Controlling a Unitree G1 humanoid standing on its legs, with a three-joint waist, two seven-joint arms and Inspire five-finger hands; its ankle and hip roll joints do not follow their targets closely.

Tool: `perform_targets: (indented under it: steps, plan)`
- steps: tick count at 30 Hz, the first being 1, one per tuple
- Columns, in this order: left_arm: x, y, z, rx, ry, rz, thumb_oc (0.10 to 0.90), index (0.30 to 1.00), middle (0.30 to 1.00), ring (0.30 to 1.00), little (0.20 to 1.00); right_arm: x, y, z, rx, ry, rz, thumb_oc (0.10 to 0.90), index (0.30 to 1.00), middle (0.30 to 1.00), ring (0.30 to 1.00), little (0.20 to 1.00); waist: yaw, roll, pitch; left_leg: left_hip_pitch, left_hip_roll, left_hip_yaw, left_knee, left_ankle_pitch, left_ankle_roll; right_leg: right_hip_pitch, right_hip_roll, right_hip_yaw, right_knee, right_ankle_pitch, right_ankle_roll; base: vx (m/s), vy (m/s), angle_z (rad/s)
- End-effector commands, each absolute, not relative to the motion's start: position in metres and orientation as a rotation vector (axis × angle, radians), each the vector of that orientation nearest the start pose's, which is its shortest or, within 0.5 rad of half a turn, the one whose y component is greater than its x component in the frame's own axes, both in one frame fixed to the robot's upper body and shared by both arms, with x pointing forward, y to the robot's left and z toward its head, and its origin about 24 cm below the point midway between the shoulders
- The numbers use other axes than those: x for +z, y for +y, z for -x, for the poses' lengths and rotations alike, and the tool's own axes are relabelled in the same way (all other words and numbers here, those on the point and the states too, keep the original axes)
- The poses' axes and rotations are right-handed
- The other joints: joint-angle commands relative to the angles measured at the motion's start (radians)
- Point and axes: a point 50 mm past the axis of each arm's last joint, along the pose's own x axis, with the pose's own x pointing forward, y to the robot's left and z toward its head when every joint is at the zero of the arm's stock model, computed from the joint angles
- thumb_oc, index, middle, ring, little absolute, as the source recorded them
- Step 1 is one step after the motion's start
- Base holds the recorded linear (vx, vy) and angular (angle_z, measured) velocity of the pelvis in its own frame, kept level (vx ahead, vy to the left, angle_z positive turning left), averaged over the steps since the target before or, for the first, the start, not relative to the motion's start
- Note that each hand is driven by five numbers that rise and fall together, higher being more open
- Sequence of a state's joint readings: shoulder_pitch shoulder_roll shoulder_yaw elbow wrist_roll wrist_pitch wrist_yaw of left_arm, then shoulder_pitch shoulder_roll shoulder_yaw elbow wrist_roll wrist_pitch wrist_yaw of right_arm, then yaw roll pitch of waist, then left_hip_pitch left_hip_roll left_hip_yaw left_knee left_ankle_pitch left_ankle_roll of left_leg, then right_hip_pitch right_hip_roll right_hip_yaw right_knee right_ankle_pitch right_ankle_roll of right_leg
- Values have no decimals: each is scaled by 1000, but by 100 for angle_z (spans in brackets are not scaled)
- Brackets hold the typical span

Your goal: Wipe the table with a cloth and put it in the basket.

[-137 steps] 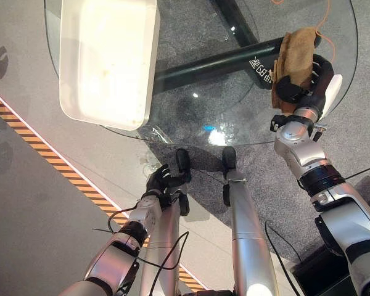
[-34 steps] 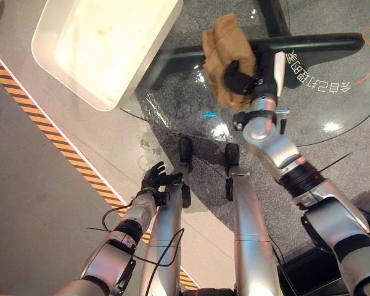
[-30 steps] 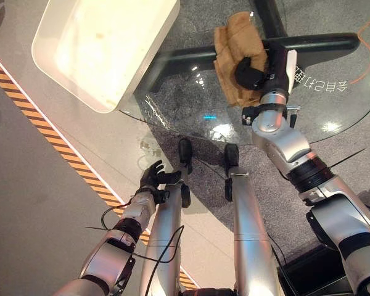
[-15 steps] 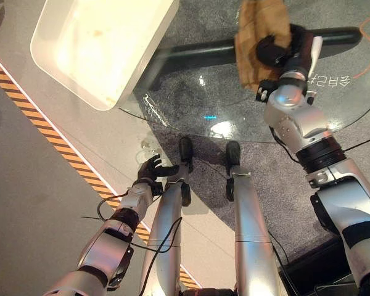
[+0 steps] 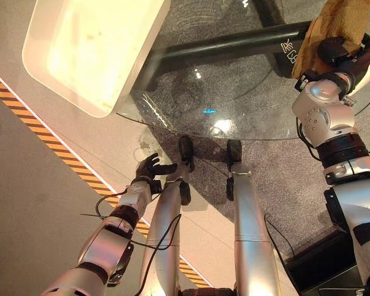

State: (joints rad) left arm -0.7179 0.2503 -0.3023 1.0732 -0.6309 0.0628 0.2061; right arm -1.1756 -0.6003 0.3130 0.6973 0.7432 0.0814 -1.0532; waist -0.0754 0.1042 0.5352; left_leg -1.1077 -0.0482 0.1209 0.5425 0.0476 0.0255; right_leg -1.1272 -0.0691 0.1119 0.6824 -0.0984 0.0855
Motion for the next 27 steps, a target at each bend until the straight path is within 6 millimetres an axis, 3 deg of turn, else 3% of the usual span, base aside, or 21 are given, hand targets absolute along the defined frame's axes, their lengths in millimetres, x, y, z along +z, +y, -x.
perform_targets:
  steps: [1,8,15,20,21,24,25,27]
  plan:
    - [-14,186,-339,216,566,86,800,900,900,900,900,332,-259,-356,-1019,-559,-182,100,300,300,300,200,-28,29,-15,26,5,-63,-17,-95,-19,-18,-56,-39,-147,107,43,9,20,-6]
    - [-12,183,-341,208,565,98,800,900,900,900,900,332,-246,-364,-892,-546,-39,100,300,300,300,200,-30,32,-15,26,3,-64,-20,-93,-23,-16,-59,-37,-157,107,42,3,7,-1]
    - [-7,183,-344,206,562,105,800,900,900,900,900,331,-216,-377,-637,-507,164,100,300,300,300,200,-24,35,-15,12,-2,-67,-16,-90,-25,-28,-60,-36,-152,105,42,2,5,0]
    - [-2,184,-348,202,557,105,800,900,900,900,900,329,-187,-381,-454,-489,267,100,300,300,300,200,-18,38,-15,-1,-5,-73,-13,-86,-28,-40,-62,-38,-142,99,40,0,0,0]
    - [0,183,-349,198,553,107,800,900,900,900,900,328,-172,-381,-380,-489,314,100,300,300,300,200,-13,40,-15,-8,-5,-74,-15,-83,-29,-47,-62,-38,-142,98,39,0,0,0]
    - [0,183,-349,198,553,107,800,900,900,900,900,328,-172,-381,-379,-489,315,100,300,300,300,200,-14,41,-15,-9,-6,-75,-15,-83,-29,-47,-63,-39,-141,98,39,0,0,0]
    - [2,183,-350,193,548,105,800,900,900,900,900,325,-150,-379,-274,-486,354,100,300,300,300,200,-8,43,-15,-21,-8,-79,-16,-78,-32,-57,-63,-39,-141,95,37,0,0,0]
    - [2,183,-350,193,548,105,800,900,900,900,900,325,-150,-379,-274,-486,354,100,300,300,300,200,-8,43,-15,-22,-8,-80,-16,-78,-32,-57,-63,-39,-141,95,37,-12,-4,2]
